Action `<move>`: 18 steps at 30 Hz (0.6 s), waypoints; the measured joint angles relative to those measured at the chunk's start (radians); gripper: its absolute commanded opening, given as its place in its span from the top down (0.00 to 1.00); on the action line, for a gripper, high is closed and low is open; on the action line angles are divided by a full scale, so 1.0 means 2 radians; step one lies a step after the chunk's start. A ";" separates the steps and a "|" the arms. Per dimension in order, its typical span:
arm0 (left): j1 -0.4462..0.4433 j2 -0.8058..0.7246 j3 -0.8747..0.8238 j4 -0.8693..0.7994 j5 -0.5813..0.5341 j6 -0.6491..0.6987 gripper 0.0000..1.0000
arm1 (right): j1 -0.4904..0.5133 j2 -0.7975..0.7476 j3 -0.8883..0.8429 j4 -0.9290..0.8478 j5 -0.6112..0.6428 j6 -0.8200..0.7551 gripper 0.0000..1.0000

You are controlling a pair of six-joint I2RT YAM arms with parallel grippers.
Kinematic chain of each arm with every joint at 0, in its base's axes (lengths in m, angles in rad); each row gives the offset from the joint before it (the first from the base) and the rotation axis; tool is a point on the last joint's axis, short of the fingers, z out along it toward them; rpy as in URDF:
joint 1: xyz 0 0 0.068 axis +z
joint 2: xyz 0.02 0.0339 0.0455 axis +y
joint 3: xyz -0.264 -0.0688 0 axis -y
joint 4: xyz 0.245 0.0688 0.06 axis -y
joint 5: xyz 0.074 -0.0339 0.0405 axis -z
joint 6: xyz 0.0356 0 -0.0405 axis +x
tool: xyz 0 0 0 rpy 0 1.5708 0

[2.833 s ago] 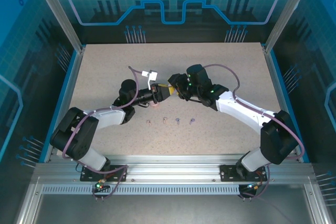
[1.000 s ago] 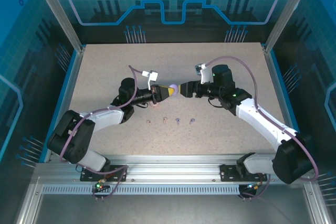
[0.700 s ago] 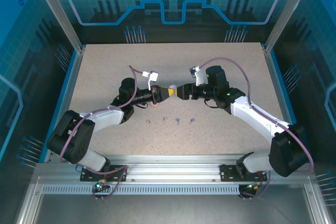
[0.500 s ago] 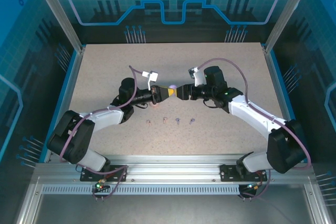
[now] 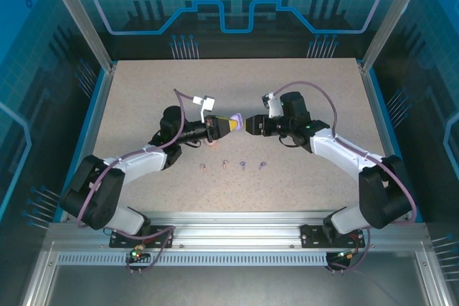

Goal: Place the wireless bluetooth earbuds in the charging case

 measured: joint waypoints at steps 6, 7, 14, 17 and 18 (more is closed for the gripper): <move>-0.001 0.000 0.000 0.000 0.002 0.000 1.00 | -0.008 -0.023 -0.021 0.003 -0.014 0.004 0.45; -0.001 0.000 0.000 0.000 0.002 0.000 1.00 | -0.012 -0.033 -0.030 0.006 -0.021 0.004 0.45; -0.002 0.000 0.000 0.000 0.004 0.000 1.00 | -0.022 -0.071 -0.056 0.028 -0.085 0.002 0.51; -0.002 0.000 0.000 0.000 0.004 0.000 1.00 | -0.022 -0.071 -0.056 0.037 -0.098 0.003 0.52; -0.002 0.000 0.000 0.000 0.004 0.000 1.00 | -0.022 -0.071 -0.056 0.040 -0.101 0.004 0.53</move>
